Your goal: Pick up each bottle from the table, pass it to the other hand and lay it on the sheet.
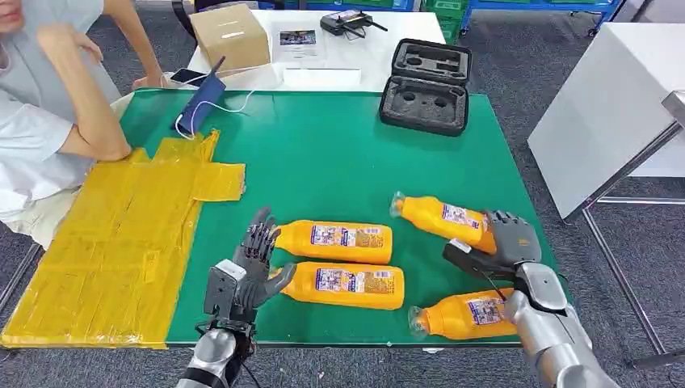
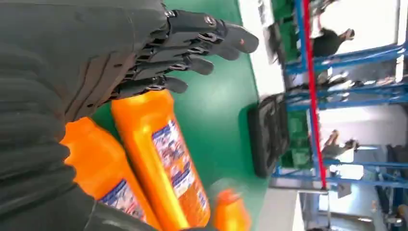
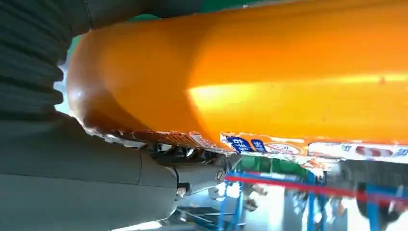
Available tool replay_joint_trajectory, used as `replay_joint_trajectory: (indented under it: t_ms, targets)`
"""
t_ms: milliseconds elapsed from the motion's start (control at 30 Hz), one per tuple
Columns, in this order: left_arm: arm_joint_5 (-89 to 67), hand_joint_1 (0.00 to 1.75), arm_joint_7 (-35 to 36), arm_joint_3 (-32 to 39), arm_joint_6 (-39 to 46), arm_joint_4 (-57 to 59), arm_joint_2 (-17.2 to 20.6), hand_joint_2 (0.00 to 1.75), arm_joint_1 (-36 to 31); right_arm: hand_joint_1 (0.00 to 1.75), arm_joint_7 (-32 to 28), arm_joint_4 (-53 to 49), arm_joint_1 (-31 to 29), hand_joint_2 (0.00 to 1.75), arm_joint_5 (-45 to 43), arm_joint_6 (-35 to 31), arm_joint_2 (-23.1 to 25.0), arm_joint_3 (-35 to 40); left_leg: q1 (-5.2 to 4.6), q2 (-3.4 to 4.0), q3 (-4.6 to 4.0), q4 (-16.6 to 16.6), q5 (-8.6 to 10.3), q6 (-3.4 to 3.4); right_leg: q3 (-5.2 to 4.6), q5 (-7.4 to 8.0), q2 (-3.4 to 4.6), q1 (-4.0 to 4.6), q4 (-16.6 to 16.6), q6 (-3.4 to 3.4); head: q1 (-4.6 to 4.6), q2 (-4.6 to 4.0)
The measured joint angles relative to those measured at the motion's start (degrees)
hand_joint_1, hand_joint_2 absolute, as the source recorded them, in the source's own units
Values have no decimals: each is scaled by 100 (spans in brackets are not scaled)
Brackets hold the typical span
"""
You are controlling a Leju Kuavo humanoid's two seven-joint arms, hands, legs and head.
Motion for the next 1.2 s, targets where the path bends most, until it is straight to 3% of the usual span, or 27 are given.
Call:
replay_joint_trajectory:
  t_ms: [533, 800, 867, 967, 1100, 1200]
  targets:
    - [-64, 0, 48, -192, 4, -42, 2, 175, 104, 154, 81, -1122, 324, 175, -280, -315, 422, -501, -2, -15, -41, 0, 7, 0, -32, -1, -6, -1, 2, 1, 0, 0]
    - [-88, 0, 61, -221, 46, -44, 2, 175, 131, 171, 28, -1424, 388, 175, -512, -510, 492, -645, -1, -15, -43, 0, 7, 0, -32, -1, -6, -1, 2, 1, 0, 0]
    - [-125, 0, 61, -221, 70, -44, 2, 175, 144, 171, -458, -1636, 466, 175, -1333, -141, 602, -711, -1, -15, -43, 0, 7, 0, -32, -1, -6, 0, 3, 1, 0, 0]
    - [-201, 0, 24, -225, 107, -44, 2, 175, 150, 171, -1121, -2229, 724, 175, -2772, 918, 918, -730, 0, -10, -44, 0, 6, -1, -36, -2, -5, 1, 3, 1, 0, 0]
    - [-326, 0, 4, -293, 111, -46, -17, 175, 124, 161, -1347, -2826, 991, 175, -3433, 1568, 1442, -574, 7, -10, -45, -1, 5, -4, -43, -5, -5, 8, 4, -3, -2, 0]
    - [-542, 0, 4, -383, 286, -70, -35, 175, 96, 168, -1395, -3052, 1068, 175, -3565, 1762, 1734, -343, 9, -10, -45, -2, 6, -5, -42, -6, -4, 10, 6, -4, 0, 0]
